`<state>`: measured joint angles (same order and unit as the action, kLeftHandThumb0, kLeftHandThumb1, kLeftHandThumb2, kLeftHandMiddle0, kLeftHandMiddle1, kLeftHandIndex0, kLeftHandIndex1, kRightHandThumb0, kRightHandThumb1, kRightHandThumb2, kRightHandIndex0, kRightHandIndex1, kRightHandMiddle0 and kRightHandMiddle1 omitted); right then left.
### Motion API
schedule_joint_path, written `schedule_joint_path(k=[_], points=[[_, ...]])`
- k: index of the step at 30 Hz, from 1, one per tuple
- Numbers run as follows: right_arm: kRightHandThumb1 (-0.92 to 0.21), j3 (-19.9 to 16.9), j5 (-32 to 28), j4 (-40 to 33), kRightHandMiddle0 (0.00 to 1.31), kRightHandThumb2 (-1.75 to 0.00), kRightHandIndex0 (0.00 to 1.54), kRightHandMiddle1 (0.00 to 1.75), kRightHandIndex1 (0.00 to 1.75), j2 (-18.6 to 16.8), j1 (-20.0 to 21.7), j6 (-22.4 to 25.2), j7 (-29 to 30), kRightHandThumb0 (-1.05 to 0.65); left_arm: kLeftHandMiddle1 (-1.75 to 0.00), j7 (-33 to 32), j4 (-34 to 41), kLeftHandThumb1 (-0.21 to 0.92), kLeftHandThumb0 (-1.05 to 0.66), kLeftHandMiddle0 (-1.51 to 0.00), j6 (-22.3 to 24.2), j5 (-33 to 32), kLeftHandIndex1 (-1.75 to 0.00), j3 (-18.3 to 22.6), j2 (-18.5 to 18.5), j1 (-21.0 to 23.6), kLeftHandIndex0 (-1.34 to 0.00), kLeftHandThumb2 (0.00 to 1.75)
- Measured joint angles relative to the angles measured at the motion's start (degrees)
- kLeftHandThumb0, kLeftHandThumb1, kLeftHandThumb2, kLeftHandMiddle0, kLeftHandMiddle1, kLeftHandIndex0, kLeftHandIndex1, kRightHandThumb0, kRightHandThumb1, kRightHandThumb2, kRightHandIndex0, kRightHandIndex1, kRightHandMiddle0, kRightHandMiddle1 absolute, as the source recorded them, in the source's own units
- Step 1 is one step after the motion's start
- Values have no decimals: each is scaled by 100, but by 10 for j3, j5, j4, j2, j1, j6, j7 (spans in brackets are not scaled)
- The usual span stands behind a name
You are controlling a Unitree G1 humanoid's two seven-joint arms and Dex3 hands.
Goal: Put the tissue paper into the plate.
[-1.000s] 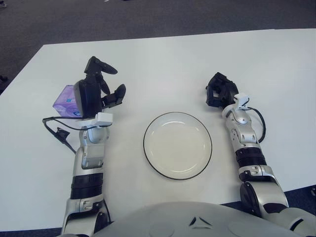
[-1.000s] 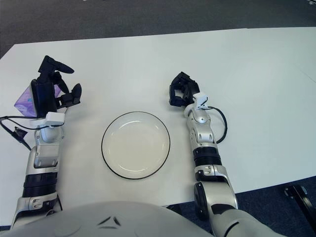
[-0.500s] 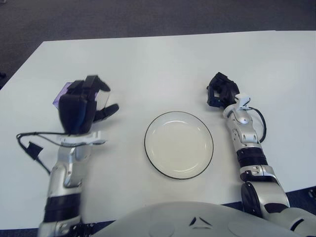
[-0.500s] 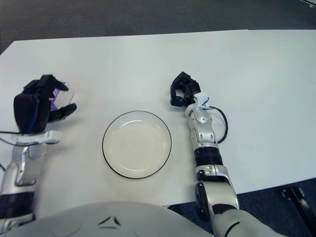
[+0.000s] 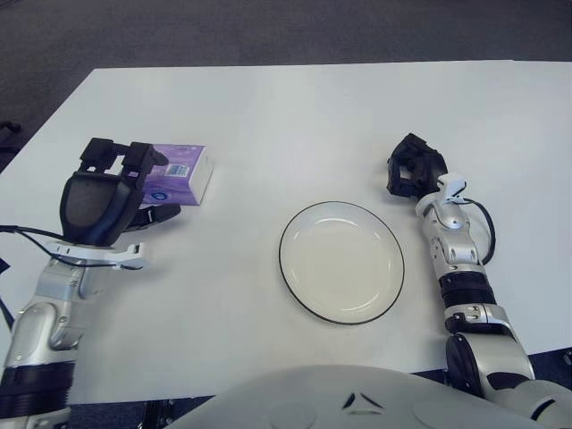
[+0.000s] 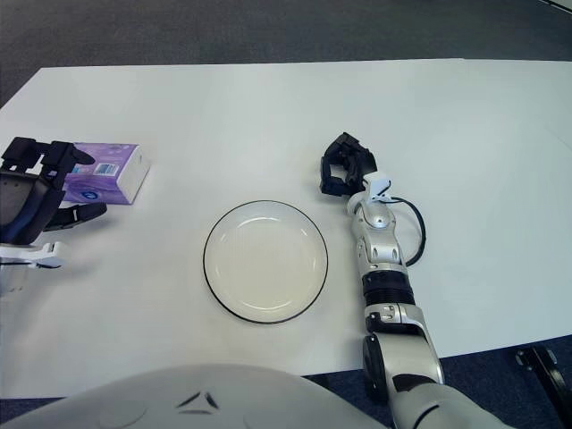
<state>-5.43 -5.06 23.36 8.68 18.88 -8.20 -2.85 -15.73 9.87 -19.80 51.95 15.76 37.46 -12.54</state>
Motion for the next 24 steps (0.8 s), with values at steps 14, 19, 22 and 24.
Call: schedule_joint_path(k=[14,19,22,24], points=[[-30,1,0,1,63,-133,127,175,175,-2,0,-1,-1,-49,-1,105,57,92,-105,0,15,0,-16,24,81,-19,0,32],[-31,2,0,1,62,-133,126,175,175,-3,0,3,0,-49,0,125,72,92,-105,0,24,3,-7,25,85,-19,0,34],[-31,2,0,1,62,-133,125,175,175,-4,0,3,0,-48,0,138,75,92,-105,0,32,3,-4,25,86,-19,0,41],[-31,2,0,1,62,-132,125,175,175,-4,0,3,0,-48,0,147,75,92,-105,0,35,3,-3,25,87,-19,0,47]])
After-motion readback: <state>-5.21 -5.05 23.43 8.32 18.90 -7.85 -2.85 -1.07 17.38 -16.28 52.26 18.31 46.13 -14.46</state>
